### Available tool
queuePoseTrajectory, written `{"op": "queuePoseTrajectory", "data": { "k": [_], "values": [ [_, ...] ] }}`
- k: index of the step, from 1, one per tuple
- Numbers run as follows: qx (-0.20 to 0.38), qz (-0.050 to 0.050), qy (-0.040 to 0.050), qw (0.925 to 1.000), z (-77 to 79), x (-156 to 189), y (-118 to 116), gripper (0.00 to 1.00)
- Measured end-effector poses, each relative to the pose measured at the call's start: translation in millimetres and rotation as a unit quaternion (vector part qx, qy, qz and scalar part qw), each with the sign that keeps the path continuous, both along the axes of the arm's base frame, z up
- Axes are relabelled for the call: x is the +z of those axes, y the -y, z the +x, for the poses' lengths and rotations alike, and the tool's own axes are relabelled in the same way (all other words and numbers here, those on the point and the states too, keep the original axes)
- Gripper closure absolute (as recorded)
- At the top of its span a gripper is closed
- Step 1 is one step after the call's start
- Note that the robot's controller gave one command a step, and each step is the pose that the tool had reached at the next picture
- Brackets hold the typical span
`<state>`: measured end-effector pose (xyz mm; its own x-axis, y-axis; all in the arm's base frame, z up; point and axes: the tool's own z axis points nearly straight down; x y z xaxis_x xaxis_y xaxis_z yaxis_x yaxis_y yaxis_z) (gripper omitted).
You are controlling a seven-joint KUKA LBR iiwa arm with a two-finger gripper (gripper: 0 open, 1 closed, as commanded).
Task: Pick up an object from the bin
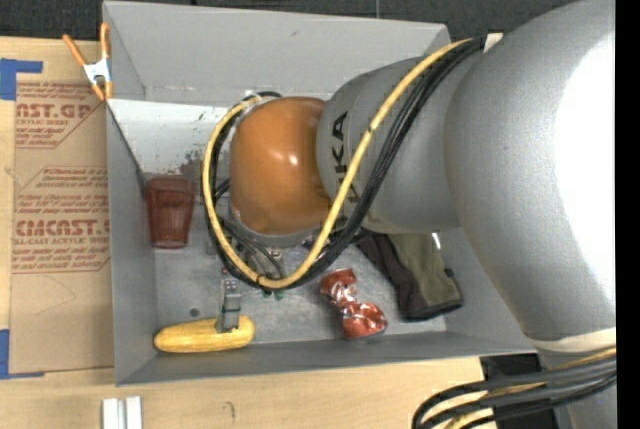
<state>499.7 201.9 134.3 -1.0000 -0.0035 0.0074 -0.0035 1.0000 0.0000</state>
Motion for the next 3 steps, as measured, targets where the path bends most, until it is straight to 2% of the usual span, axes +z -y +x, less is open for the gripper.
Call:
{"op": "queuePoseTrajectory", "data": {
  "k": [1, 2, 3],
  "values": [
    [-0.001, 0.001, 0.0034, 1.0, 2.1, 4.6, 0.9, 0.0],
    [0.037, 0.001, 0.0056, 0.9993, -6.9, -28.8, 26.6, 0.0],
    [0.122, 0.001, 0.0019, 0.9925, -11.9, -56.2, 37.8, 0.0]
  ]
}}
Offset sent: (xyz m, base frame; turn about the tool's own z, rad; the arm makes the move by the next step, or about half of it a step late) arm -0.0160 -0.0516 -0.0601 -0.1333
